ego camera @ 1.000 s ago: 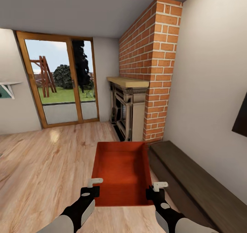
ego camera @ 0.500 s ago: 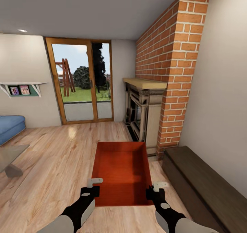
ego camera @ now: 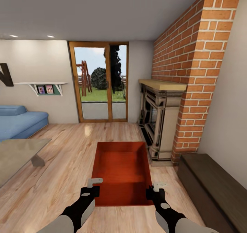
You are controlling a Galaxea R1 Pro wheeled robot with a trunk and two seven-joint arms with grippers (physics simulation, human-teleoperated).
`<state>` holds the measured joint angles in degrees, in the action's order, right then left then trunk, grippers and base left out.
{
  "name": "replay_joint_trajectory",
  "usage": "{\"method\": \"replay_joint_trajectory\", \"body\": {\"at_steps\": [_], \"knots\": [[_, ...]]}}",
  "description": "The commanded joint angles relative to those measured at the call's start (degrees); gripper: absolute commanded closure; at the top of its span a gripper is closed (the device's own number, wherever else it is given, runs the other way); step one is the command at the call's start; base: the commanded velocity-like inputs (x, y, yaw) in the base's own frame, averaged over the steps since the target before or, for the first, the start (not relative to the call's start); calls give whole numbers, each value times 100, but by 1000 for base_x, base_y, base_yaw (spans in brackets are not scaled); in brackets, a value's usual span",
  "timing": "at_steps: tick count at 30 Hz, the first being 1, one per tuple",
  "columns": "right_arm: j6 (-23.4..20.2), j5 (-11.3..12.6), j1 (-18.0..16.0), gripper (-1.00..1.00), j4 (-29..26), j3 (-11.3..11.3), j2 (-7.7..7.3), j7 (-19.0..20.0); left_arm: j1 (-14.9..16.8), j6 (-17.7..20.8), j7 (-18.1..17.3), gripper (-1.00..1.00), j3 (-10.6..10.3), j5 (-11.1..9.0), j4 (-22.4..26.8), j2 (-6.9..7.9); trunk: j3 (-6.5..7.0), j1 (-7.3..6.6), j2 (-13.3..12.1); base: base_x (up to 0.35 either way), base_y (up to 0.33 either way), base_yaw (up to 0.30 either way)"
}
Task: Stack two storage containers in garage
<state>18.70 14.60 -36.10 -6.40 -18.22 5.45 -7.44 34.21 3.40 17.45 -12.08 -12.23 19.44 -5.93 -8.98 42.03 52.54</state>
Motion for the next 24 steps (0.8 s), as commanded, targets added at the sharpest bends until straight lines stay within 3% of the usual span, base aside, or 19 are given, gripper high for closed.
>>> {"method": "replay_joint_trajectory", "body": {"at_steps": [1,24], "knots": [[17,-27,-2,100,-20,47,0,14,7,38,83,100,215,-43,7,4,-5,1,6,0,0,300],[18,-18,-2,100,-20,47,0,14,7,29,83,100,216,-43,7,13,70,1,6,0,0,300]]}}
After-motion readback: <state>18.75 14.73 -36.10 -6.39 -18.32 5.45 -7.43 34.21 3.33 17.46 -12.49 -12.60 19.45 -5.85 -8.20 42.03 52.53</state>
